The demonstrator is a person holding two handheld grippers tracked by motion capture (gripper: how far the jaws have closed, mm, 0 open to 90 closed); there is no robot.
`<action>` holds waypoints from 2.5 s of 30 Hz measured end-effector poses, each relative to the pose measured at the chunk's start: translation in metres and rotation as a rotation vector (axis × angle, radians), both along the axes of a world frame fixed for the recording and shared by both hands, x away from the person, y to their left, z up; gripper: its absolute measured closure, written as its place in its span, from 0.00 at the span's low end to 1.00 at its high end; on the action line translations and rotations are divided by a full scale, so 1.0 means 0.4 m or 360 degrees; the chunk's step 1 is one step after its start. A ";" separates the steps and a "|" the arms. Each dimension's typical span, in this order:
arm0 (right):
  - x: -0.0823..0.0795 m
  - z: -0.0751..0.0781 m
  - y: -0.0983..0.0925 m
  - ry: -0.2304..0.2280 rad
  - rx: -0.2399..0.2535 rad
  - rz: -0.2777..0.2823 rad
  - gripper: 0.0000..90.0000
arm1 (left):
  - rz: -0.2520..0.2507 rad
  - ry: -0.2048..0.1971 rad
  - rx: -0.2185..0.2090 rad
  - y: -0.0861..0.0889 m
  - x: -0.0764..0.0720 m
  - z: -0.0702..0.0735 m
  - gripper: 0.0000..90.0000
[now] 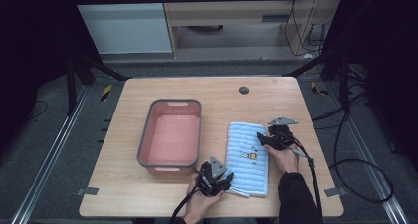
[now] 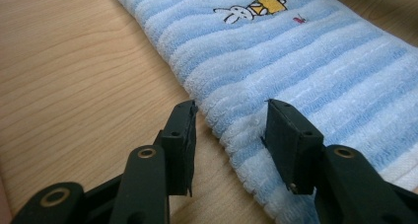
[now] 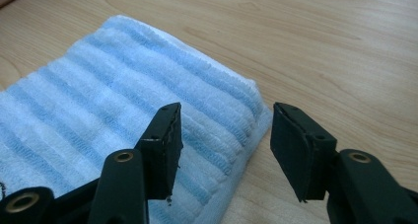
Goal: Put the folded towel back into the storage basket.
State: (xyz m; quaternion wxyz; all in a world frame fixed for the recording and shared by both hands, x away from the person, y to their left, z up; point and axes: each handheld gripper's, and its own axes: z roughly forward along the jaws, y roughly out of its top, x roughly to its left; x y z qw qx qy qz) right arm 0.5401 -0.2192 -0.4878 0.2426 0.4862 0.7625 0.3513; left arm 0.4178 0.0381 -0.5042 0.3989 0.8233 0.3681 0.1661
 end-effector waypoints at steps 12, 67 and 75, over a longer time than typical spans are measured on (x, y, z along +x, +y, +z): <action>0.005 -0.017 0.003 0.0071 0.0022 0.0013 0.54 | -0.0001 0.0037 -0.0011 -0.004 -0.001 -0.004 0.68; -0.079 0.162 0.016 -0.0165 0.0278 0.0093 0.92 | -0.0051 -0.0089 -0.0237 0.026 -0.044 0.149 0.96; -0.095 0.204 0.041 -0.0236 0.0242 0.0091 0.92 | -0.0059 -0.0143 -0.0219 0.034 -0.040 0.201 0.96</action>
